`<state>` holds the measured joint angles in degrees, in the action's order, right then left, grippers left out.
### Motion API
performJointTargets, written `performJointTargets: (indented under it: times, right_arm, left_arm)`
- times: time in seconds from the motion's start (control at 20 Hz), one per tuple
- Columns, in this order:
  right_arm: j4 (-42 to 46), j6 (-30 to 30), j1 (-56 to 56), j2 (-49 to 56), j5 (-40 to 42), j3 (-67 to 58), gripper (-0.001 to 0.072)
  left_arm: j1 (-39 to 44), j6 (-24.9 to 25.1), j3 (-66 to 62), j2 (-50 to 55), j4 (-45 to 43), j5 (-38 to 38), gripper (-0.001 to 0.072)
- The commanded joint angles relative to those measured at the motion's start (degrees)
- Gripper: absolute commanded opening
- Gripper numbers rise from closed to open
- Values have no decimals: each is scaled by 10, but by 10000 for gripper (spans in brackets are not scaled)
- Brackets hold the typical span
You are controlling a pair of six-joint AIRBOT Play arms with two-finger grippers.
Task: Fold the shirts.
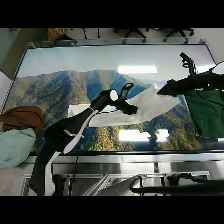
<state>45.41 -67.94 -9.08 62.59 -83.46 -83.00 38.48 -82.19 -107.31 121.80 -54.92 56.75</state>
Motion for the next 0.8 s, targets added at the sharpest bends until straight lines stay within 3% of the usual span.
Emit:
performJointTargets:
  times: [0.0, 0.2, 0.75]
  right_arm:
    - [22, -29, 10, -28, 7, -2, 22]
    - [75, -50, 9, -44, 11, -3, 22]
    - [0, -76, 10, -71, -7, -63, 22]
  left_arm:
    - [22, -23, -89, 63, 9, 61, 18]
    - [-5, -23, -91, 21, 9, 91, 18]
    - [-19, -24, 5, -3, -4, 41, 18]
